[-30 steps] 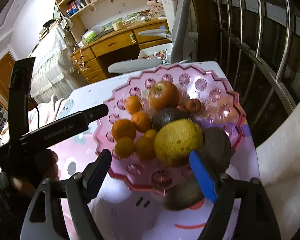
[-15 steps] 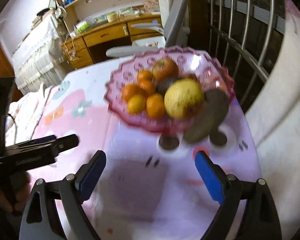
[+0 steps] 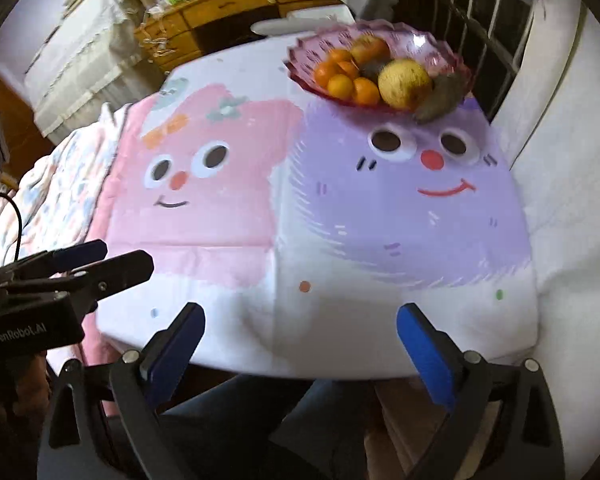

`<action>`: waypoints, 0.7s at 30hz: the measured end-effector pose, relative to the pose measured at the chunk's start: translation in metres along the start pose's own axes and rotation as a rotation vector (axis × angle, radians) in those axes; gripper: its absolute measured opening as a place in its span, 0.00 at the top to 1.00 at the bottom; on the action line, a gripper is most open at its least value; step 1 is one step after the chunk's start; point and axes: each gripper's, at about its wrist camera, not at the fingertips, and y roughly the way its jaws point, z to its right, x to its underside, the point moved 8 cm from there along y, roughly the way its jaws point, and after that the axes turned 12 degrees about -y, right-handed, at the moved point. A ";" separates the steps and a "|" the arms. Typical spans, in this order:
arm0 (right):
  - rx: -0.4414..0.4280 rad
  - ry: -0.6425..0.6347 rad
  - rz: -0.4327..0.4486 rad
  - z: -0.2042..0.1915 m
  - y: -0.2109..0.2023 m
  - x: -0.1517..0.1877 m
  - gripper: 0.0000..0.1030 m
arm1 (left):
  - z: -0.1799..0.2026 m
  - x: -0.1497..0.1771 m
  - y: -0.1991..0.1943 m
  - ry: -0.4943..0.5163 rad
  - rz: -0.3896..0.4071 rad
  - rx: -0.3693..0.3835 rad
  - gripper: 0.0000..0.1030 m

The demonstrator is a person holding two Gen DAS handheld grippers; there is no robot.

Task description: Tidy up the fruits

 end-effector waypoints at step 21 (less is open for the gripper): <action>-0.048 0.116 0.166 0.008 -0.118 -0.002 0.00 | 0.063 0.006 -0.118 0.048 0.212 -0.104 0.01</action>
